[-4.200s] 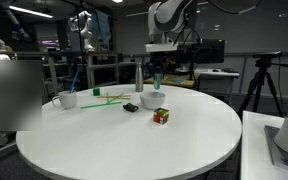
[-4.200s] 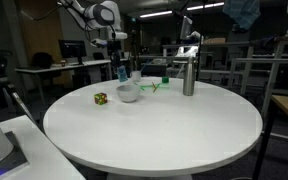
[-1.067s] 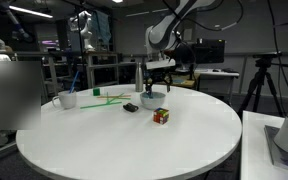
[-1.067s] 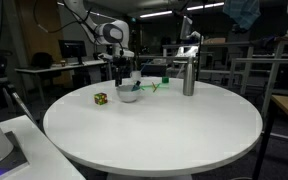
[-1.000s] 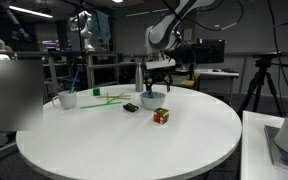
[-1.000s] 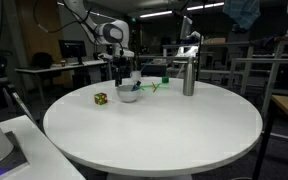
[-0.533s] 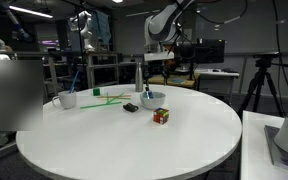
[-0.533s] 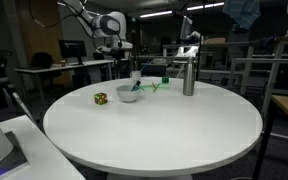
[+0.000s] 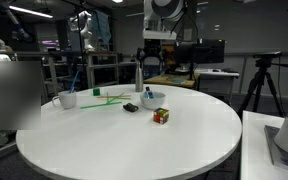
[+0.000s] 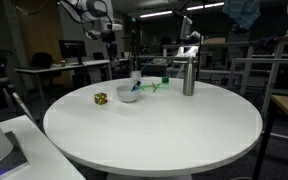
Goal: Put the bottle in the bowl
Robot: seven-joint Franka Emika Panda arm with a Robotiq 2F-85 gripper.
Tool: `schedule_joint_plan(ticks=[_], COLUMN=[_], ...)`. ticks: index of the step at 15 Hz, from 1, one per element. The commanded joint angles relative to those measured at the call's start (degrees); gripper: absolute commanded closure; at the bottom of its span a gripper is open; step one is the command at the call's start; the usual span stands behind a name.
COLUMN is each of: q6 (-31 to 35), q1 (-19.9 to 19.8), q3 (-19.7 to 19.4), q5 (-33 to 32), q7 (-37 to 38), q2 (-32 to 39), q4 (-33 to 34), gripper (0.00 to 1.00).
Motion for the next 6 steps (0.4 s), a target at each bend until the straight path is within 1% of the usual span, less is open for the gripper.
schedule_joint_plan(ticks=[1,4,5,6], q6=[-2.01,-3.47,-1.84,-2.29], q1=[0.55,0.28,-0.44,-0.5], q3=[1.98,4.02,4.05,4.56], q5=[-1.17,0.25,0.02,0.08], q7=[-0.18,0.42,-0.02,-0.01], q2=[-8.98,-13.89,-9.53,-11.09], q4=[-5.72,-9.21,-5.94,-7.06], gripper=[0.0,0.0,0.0,0.0])
